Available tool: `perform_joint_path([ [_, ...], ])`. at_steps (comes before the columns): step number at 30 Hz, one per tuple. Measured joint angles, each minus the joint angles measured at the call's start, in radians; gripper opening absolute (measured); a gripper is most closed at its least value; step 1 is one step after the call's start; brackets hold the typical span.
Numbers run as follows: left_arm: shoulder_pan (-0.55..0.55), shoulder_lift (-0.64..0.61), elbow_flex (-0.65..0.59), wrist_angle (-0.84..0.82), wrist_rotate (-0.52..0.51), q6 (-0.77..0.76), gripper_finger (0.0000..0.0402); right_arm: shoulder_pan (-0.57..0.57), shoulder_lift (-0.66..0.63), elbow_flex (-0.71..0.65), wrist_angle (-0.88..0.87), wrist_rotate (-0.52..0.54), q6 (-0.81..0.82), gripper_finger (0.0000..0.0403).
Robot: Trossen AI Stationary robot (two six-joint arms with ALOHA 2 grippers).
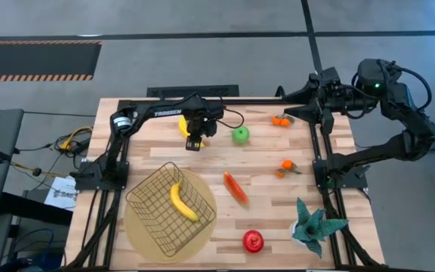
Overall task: Build produce basket
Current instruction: Put the yellow banana into the gold wire basket
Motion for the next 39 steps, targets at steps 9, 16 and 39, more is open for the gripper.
perform_joint_path([
  [9,-0.003,0.028,0.001,-0.009,-0.06,0.081,0.0199,0.0,-0.002,0.0,-0.003,-0.001,0.003,0.024],
  [16,-0.003,0.074,-0.003,-0.006,-0.095,0.142,0.0233,0.0,-0.002,0.0,-0.003,-0.003,0.003,0.024],
  [39,-0.002,0.127,0.273,-0.223,-0.144,-0.064,0.0103,0.0,-0.002,0.0,-0.009,-0.003,0.003,0.024],
])
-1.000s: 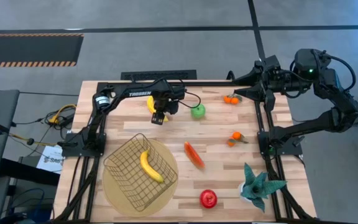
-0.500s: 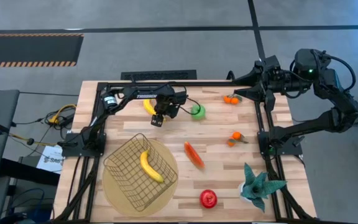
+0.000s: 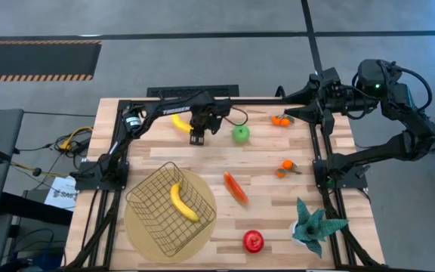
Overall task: Build produce basket
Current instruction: Put the yellow banana into the gold wire basket
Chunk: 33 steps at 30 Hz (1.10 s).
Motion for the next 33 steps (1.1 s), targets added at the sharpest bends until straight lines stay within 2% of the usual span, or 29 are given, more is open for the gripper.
perform_joint_path([
  [4,-0.022,-0.048,0.129,-0.036,0.051,-0.041,0.0103,-0.001,0.0,0.0,-0.001,0.001,-0.001,0.024],
  [8,-0.058,-0.133,0.237,-0.062,0.053,-0.077,0.0103,-0.016,0.0,0.0,-0.001,0.003,-0.003,0.024],
  [14,-0.136,-0.334,0.269,-0.089,0.049,-0.199,0.0103,-0.055,0.001,0.0,-0.018,0.003,-0.018,0.0238],
  [20,-0.264,-0.544,0.218,-0.088,0.075,-0.319,0.0103,-0.094,0.01,0.001,-0.023,0.003,-0.026,0.0222],
  [24,-0.369,-0.661,0.14,-0.089,0.107,-0.45,0.0103,-0.11,0.022,0.001,-0.023,0.003,-0.026,0.0216],
  [28,-0.483,-0.745,0.009,-0.087,0.058,-0.636,0.0103,-0.115,0.041,0.002,-0.015,0.003,-0.013,0.0215],
  [33,-0.631,-0.797,-0.187,-0.089,-0.004,-0.951,0.0103,-0.106,0.083,0.001,-0.011,0.003,0.052,0.0214],
])
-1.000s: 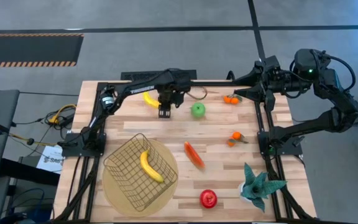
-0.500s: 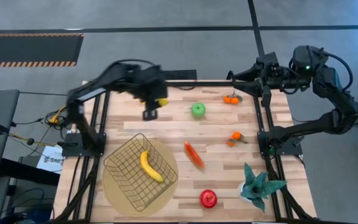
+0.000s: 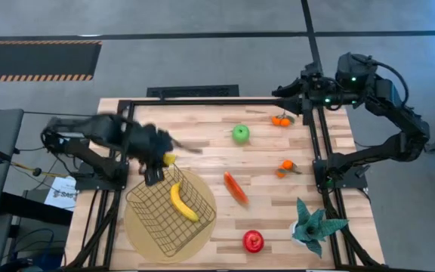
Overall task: Build produce basket
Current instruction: Put the yellow banana into the gold wire basket
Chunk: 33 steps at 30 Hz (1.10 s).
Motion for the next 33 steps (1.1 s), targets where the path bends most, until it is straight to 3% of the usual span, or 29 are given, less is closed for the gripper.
perform_joint_path([
  [3,-0.103,-0.001,-0.098,0.042,-0.02,-0.096,0.0103,0.01,0.03,0.0,-0.001,0.0,0.008,0.0214],
  [6,-0.194,0.012,-0.174,0.192,-0.003,-0.096,0.0103,0.01,0.054,-0.001,-0.003,-0.002,0.009,0.0215],
  [10,-0.271,0.075,-0.215,0.338,0.002,-0.119,0.0103,0.009,0.077,-0.001,-0.007,-0.01,0.001,0.0214],
  [13,-0.302,0.162,-0.216,0.355,0.009,-0.173,0.0103,0.008,0.087,-0.001,-0.015,-0.016,-0.022,0.0212],
  [19,-0.321,0.349,-0.212,0.369,0.114,-0.145,0.0103,0.009,0.082,-0.001,-0.042,-0.023,-0.023,0.0212],
  [23,-0.304,0.436,-0.212,0.371,0.131,-0.109,0.0103,0.008,0.079,-0.001,-0.075,-0.03,-0.027,0.0211],
  [33,-0.244,0.491,-0.235,0.425,0.169,0.042,0.0103,0.008,0.076,-0.001,-0.165,-0.03,-0.043,0.0211],
])
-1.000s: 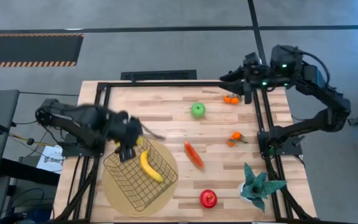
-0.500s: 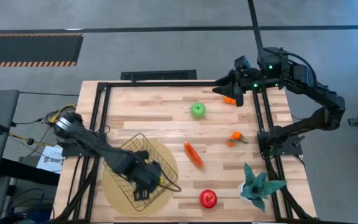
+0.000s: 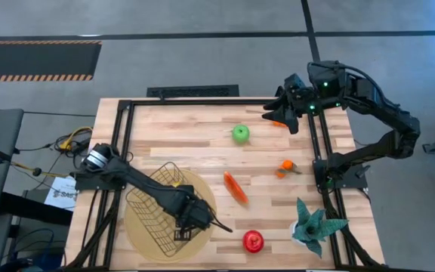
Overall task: Build produce basket
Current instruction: Put the yellow banana into the gold wire basket, then put the red watermelon into the gold wire basket
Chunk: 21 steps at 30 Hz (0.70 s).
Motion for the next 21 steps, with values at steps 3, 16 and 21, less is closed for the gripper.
perform_joint_path([
  [3,0.008,0.0,-0.001,-0.047,-0.002,0.035,0.0103,0.0,0.0,0.0,-0.003,0.0,-0.002,0.0209],
  [16,0.024,0.0,-0.001,-0.052,-0.054,-0.017,0.0223,0.0,0.0,0.0,-0.03,0.0,-0.002,0.0214],
  [21,0.026,0.0,-0.001,-0.056,-0.065,-0.072,0.0314,0.0,0.0,0.0,-0.03,0.0,-0.002,0.0215],
])
